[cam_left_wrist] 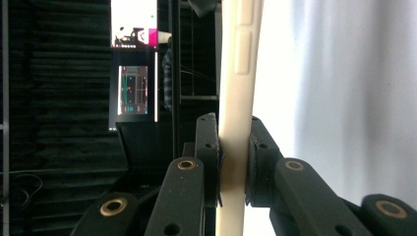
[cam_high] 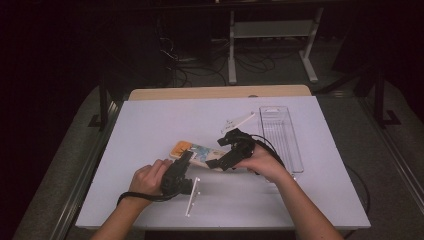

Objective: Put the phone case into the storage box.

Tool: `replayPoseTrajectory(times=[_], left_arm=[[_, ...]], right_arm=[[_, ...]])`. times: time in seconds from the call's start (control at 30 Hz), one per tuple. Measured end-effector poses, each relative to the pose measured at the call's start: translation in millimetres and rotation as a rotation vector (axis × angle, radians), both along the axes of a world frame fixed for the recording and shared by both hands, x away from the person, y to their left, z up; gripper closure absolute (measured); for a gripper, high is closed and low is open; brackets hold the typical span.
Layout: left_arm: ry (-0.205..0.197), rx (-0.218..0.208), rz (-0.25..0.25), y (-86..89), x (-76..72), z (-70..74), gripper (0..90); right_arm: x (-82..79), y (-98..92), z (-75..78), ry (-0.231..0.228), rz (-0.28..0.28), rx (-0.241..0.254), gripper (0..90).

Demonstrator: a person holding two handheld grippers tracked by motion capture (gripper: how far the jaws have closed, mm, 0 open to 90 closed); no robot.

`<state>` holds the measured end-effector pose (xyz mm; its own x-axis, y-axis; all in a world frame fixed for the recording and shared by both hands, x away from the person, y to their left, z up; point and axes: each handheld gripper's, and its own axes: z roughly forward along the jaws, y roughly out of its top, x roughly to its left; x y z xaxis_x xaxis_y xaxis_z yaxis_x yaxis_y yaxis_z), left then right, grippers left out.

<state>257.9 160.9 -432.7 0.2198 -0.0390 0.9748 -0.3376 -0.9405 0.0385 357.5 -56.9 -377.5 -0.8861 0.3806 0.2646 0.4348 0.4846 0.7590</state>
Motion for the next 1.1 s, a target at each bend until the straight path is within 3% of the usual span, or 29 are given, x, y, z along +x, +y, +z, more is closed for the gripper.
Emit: replayPoseTrajectory(times=[0.3, 0.7, 0.93, 1.1], left_arm=[[0.007, 0.002, 0.038, 9.6, 3.7, 2.2, 79.3], [0.014, -0.002, 0.052, 14.4, 5.1, 4.0, 79.2], [0.014, -0.004, 0.056, 15.5, 5.2, 3.8, 79.3], [0.015, -0.001, 0.060, 16.7, 5.5, 4.0, 79.3]], right_arm=[[-1.0, -19.0, 7.4, -0.054, -0.044, -0.011, 1.3], [-4.0, -61.2, 8.3, -0.069, -0.139, -0.008, 1.4], [-7.2, -80.1, 1.2, -0.081, -0.186, -0.008, 1.4], [-7.4, -84.2, -3.7, -0.096, -0.189, -0.033, 1.4]])
